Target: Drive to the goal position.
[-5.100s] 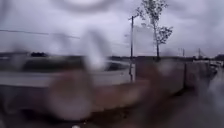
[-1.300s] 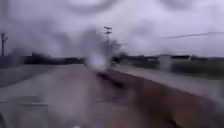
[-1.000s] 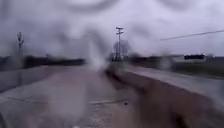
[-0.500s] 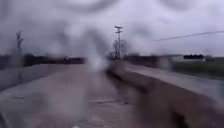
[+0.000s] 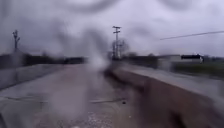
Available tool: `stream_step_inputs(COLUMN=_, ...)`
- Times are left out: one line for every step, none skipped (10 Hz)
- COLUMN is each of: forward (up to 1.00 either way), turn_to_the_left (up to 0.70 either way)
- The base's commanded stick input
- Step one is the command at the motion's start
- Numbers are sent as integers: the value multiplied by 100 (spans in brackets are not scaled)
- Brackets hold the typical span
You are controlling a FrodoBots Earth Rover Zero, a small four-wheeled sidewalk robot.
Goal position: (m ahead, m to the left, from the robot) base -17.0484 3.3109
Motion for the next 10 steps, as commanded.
stream_step_inputs(forward=0, turn_to_the_left=-70)
stream_step_inputs(forward=0, turn_to_the_left=-70)
stream_step_inputs(forward=0, turn_to_the_left=-70)
stream_step_inputs(forward=0, turn_to_the_left=-70)
stream_step_inputs(forward=0, turn_to_the_left=-70)
stream_step_inputs(forward=0, turn_to_the_left=-70)
stream_step_inputs(forward=0, turn_to_the_left=-70)
stream_step_inputs(forward=0, turn_to_the_left=-70)
stream_step_inputs(forward=0, turn_to_the_left=-70)
stream_step_inputs(forward=0, turn_to_the_left=-70)
